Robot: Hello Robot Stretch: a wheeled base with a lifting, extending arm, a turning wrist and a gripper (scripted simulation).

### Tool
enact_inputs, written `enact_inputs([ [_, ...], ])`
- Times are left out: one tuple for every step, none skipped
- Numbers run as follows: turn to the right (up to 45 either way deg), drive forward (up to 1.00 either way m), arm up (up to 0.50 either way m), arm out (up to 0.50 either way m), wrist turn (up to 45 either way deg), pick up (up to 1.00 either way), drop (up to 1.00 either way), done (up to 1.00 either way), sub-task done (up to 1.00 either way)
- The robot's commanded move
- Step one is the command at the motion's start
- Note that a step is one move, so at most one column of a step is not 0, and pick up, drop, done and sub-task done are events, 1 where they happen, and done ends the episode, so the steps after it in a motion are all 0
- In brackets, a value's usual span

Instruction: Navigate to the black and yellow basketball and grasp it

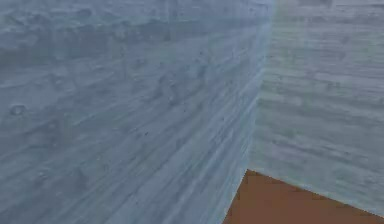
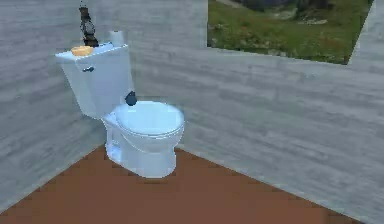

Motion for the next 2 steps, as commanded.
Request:
enact_inputs([
  [45.0, 0.0, 0.0, 0.0, 0.0, 0.0, 0.0, 0.0, 0.0],
  [45.0, 0.0, 0.0, 0.0, 0.0, 0.0, 0.0, 0.0, 0.0],
])
